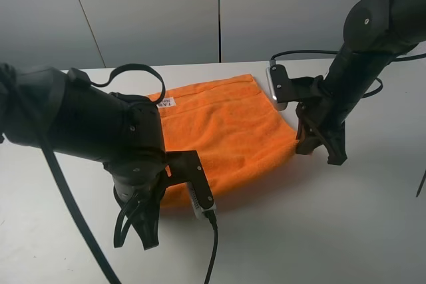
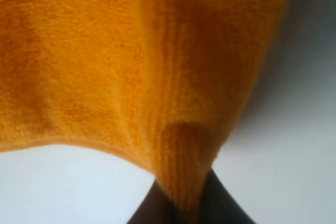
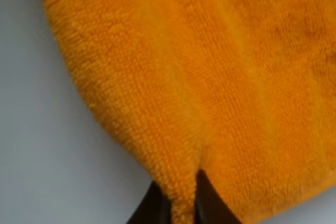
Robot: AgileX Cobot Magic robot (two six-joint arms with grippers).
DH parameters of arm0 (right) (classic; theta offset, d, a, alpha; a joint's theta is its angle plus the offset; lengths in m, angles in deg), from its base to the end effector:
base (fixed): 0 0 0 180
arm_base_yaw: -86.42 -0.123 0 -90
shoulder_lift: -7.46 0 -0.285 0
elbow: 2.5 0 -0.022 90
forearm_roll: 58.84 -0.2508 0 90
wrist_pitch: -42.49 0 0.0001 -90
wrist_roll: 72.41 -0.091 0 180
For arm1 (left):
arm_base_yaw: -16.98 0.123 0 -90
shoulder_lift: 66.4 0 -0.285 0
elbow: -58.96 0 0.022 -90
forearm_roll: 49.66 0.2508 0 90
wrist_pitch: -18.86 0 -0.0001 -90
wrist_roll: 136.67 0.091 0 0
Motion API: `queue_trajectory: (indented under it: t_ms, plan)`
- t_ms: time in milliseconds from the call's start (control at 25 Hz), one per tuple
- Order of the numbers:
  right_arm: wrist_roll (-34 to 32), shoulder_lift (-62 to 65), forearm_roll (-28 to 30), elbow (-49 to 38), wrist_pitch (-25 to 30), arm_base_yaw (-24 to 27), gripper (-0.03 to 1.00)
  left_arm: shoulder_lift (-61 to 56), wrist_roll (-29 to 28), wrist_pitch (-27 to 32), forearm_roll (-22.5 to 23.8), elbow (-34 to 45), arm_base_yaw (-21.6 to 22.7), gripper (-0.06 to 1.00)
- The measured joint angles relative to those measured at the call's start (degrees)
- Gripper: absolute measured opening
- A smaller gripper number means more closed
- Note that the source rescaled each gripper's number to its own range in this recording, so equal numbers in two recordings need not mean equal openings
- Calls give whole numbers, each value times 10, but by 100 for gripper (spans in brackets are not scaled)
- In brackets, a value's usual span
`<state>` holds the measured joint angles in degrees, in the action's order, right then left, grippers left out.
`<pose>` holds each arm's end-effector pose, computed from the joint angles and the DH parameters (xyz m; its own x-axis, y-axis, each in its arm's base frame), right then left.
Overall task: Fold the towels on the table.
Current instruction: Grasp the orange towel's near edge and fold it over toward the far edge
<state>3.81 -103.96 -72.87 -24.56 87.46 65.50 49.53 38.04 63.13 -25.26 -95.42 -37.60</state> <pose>0.2792 0.1234 0.1421 -0.0487 -0.9836 -0.1736 -0.9986 0.0440 0.0305 0.1912 -0.2235 0.1096 -0.3909 0.9130 0.1169 0.8974 0.3498 0.2688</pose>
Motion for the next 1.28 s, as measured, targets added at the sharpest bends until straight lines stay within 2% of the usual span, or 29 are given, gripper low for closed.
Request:
queue_trajectory:
  t_ms: [200, 360, 480, 600, 800, 880, 1000, 1160, 1280]
  plan:
    - [-84, 1, -3, 0, 14, -65, 0, -42, 109, 12, -40, 0, 64, 0]
    - [-136, 1, -7, 0, 37, -72, 0, -70, 164, 25, -58, 0, 101, 0]
    - [-165, 1, -23, 0, 53, -72, 0, -84, 191, 39, -53, 0, 106, 0]
    - [-179, 1, -50, 0, 73, -72, 0, -92, 200, 57, -33, 0, 106, 0]
    - [-210, 1, -62, 0, 87, -75, 0, -97, 202, 89, -15, 0, 106, 0]
    - [-221, 1, -62, 0, 87, -75, 0, -97, 203, 89, -13, 0, 113, 0]
    - [-230, 1, -62, 0, 88, -75, 0, -97, 203, 80, -16, 0, 148, 0]
    - [-237, 1, -62, 11, 68, -75, 0, -98, 201, 53, -31, 0, 181, 0]
    - [-251, 1, -40, 40, 58, -75, 0, -98, 153, 41, -3, 0, 184, 0]
